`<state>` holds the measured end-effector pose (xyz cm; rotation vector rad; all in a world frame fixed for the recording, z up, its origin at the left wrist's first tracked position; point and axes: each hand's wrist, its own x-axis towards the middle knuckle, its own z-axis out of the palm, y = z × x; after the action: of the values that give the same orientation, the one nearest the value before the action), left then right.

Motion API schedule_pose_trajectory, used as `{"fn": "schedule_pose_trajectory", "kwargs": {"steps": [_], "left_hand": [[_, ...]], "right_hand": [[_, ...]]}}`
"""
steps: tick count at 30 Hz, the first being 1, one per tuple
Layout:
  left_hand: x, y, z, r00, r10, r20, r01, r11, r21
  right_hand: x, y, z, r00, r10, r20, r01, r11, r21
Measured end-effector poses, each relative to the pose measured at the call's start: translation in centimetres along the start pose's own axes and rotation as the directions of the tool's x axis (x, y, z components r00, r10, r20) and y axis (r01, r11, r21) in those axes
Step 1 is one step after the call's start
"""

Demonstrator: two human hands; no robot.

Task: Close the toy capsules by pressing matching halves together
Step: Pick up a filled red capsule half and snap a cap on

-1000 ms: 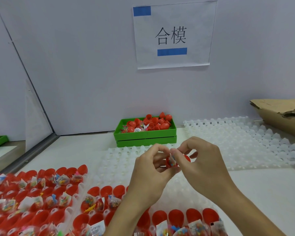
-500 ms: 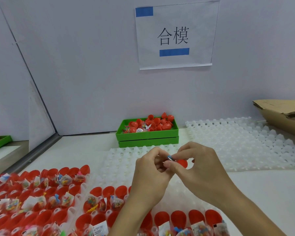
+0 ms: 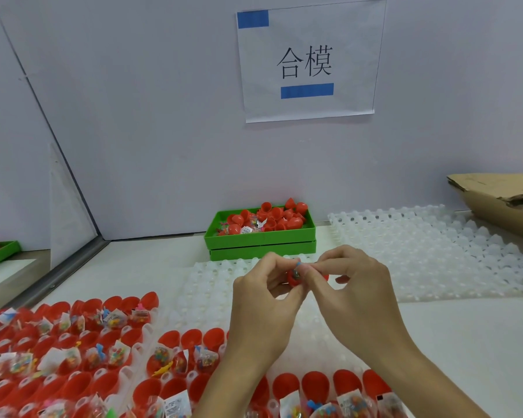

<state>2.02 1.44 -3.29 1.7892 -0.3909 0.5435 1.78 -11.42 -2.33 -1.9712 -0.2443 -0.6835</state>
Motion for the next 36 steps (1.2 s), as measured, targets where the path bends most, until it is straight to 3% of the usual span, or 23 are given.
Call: {"fn": "schedule_pose_trajectory", "kwargs": {"steps": [6,12,17,20,22,25,31,36], "left_hand": [[-0.1,0.0,0.0,0.999,0.051,0.005,-0.051,0.997,0.055],[0.1,0.0,-0.1,1.000,0.018,-0.012,-0.018,0.999,-0.040],[0.2,0.0,-0.3,0.999,-0.031,-0.013,0.030,0.992,-0.123],[0.4,-0.1,-0.4,0.998,-0.050,-0.024,0.046,0.987,-0.157],[0.5,-0.2,-0.4,0.998,-0.056,-0.020,0.052,0.987,-0.155],[0.5,-0.2,-0.3,0.998,-0.056,0.002,0.056,0.989,-0.136],[0.4,-0.5,-0.4,0.998,-0.054,0.034,0.055,0.997,-0.053],[0.1,-0.7,-0.2,0.997,0.039,0.060,-0.046,0.993,0.107]], "right_hand": [[0.0,-0.1,0.0,0.999,0.048,0.025,-0.049,0.997,0.061],[0.4,0.0,-0.3,0.993,0.086,0.087,-0.096,0.987,0.130],[0.9,0.9,-0.9,0.987,0.150,0.056,-0.157,0.976,0.152],[1.6,1.7,-1.6,0.873,0.392,0.290,-0.464,0.850,0.247],[1.8,1.7,-2.0,0.779,0.423,0.463,-0.600,0.718,0.353],[2.0,1.8,-2.4,0.797,0.359,0.485,-0.561,0.737,0.376],[1.9,1.8,-2.5,0.906,0.263,0.332,-0.385,0.839,0.385],[1.7,1.6,-2.1,0.939,0.199,0.279,-0.297,0.881,0.369]]}}
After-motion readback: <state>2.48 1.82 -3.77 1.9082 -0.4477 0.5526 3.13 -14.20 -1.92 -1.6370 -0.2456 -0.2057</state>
